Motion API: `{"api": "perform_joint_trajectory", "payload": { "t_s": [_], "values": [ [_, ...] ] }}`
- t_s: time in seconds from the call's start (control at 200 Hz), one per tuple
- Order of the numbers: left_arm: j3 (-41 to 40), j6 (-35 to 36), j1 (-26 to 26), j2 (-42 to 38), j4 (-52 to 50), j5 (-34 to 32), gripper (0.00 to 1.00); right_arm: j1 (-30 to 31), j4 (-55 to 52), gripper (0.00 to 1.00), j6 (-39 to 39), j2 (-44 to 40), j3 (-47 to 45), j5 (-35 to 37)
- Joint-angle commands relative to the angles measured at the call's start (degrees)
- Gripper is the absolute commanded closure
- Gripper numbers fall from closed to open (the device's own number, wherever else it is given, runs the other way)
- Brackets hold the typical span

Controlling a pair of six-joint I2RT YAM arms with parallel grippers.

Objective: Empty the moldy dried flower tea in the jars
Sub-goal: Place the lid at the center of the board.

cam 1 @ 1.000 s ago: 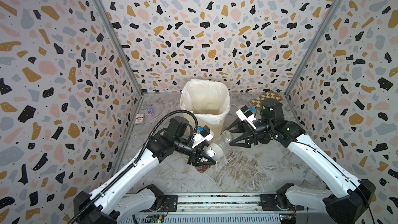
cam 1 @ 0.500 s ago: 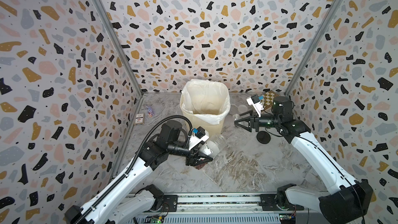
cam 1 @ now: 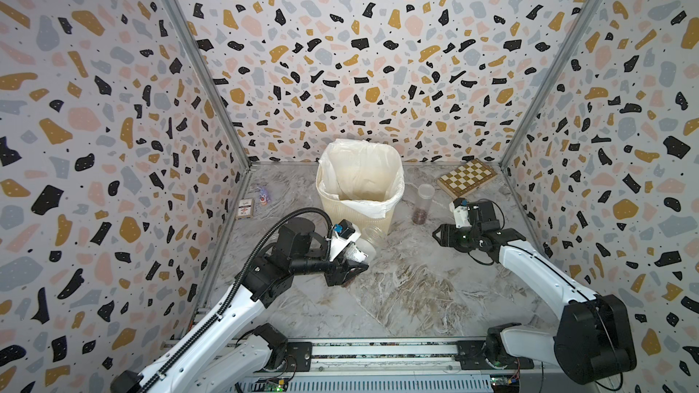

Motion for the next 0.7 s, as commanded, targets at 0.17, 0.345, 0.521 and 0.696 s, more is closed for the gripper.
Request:
{"api": "perform_joint_trajectory", "payload": {
  "t_s": [0.17,0.345,0.521,0.696],
  "values": [
    [-2.35,-2.09,0.21,-1.74,4.71,-0.92,0.44,0.32,2.65,0.47,5.29,-0.09,-6.37,12.31],
    [-2.37,-2.37,0.25,-1.39,5.77,-0.16,0.44,3.62,3.28,0.45,7.9,0.47,-9.01,14.0],
    [-2.37,-2.67,0.21,-1.35,6.44,-0.32,0.45,7.23,3.21,0.43,10.34,0.53,-11.57,16.37],
    [-0.88,-1.51,0.34,-0.59,5.32,-0.23,0.44,7.35,3.78,0.36,10.38,2.74,-12.19,16.0]
  ]
}}
